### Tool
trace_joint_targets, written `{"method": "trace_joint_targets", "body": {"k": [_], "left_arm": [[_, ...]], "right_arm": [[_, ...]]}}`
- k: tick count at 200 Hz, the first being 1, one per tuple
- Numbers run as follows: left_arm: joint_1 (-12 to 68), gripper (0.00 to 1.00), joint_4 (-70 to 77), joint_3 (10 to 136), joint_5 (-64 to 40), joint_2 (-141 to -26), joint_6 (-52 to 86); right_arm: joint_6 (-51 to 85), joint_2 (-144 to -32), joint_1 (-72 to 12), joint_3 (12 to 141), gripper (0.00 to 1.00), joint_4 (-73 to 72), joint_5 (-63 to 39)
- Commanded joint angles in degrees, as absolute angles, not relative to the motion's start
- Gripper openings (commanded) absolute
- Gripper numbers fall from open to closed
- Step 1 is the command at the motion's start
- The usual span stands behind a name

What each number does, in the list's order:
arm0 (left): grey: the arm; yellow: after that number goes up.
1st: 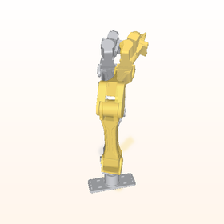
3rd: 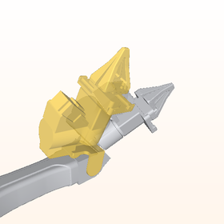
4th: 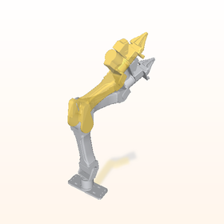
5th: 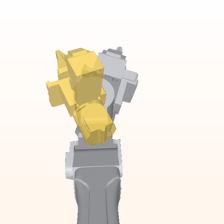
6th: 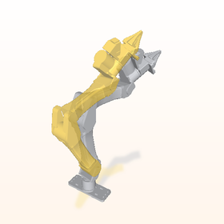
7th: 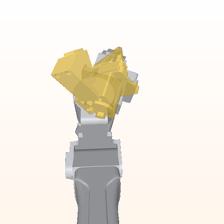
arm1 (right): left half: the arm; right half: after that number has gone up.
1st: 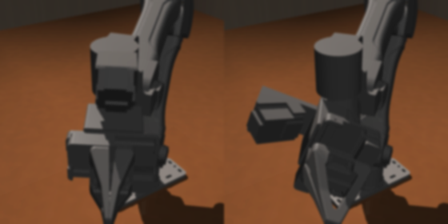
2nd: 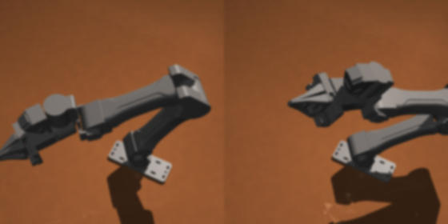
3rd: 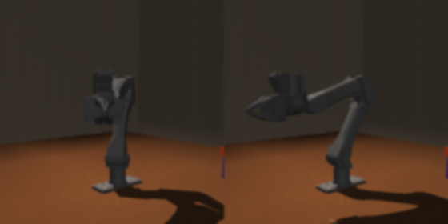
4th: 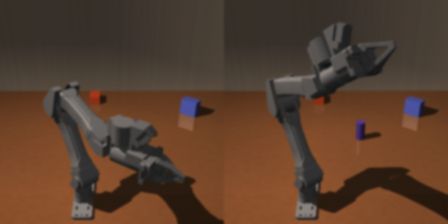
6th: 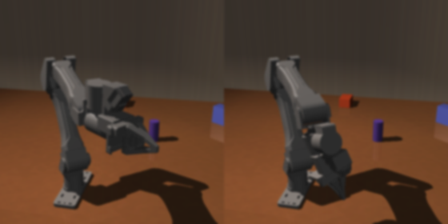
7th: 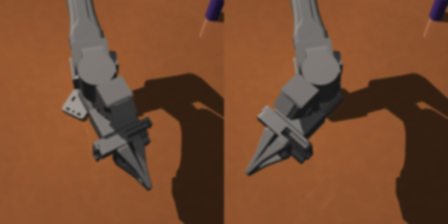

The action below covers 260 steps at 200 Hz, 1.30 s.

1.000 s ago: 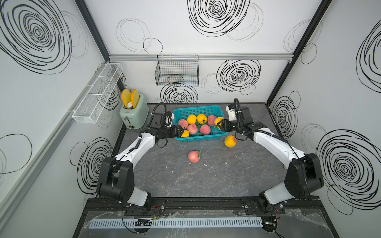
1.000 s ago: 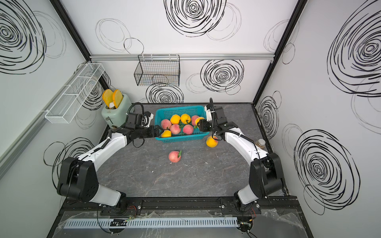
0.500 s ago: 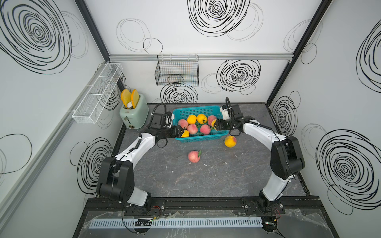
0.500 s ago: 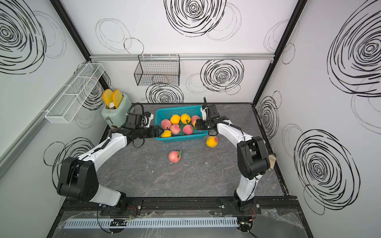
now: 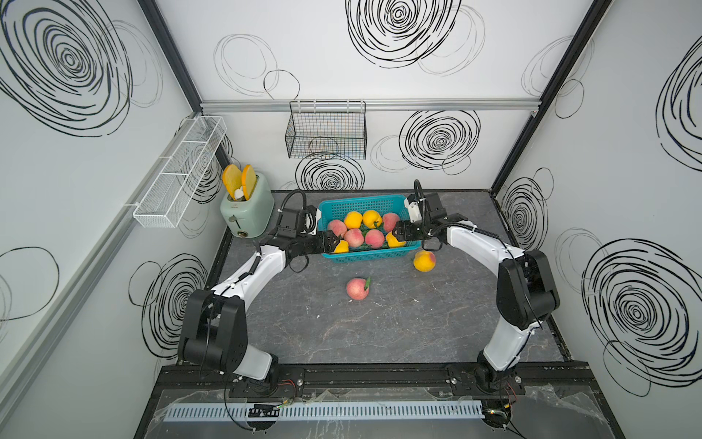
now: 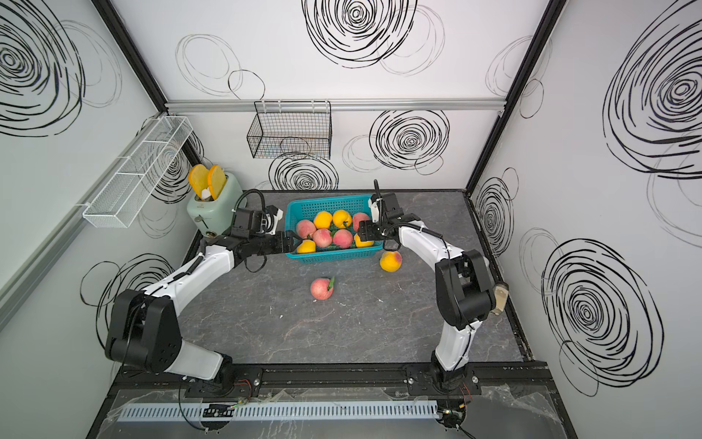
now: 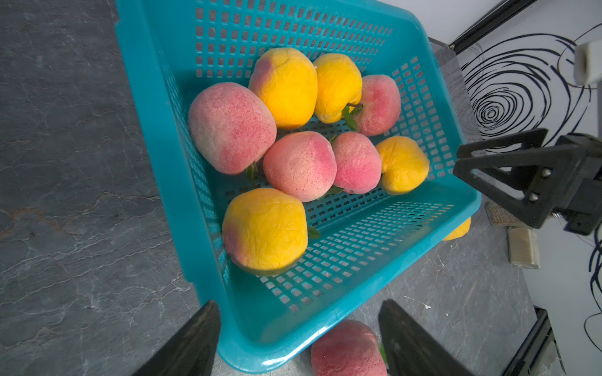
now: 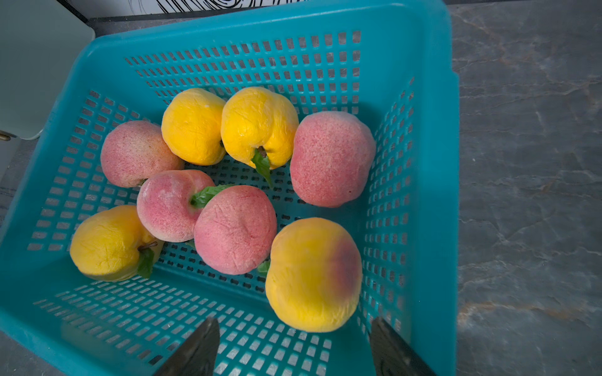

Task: Put the peaches into the basket
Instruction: Place the peach in the basket.

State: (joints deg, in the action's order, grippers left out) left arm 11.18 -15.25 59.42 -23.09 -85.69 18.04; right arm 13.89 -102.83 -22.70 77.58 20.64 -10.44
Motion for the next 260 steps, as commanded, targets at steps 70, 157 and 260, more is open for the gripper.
{"method": "trace_joint_targets", "body": {"k": [70,157,260], "left_arm": [[11.41,0.8,-13.36,58.72,-23.51,-85.47,18.23],[15.61,0.8,-16.29,59.59,-17.76,-85.44,15.93],[27.37,0.81,-19.77,57.48,-5.19,-79.34,19.23]], "right_arm": [[13.45,-99.44,-22.94,77.0,0.77,21.18,-11.2],[13.12,-91.12,-23.24,71.2,0.77,20.69,-12.04],[13.48,-77.0,-22.4,54.33,0.77,11.68,-12.06]]}}
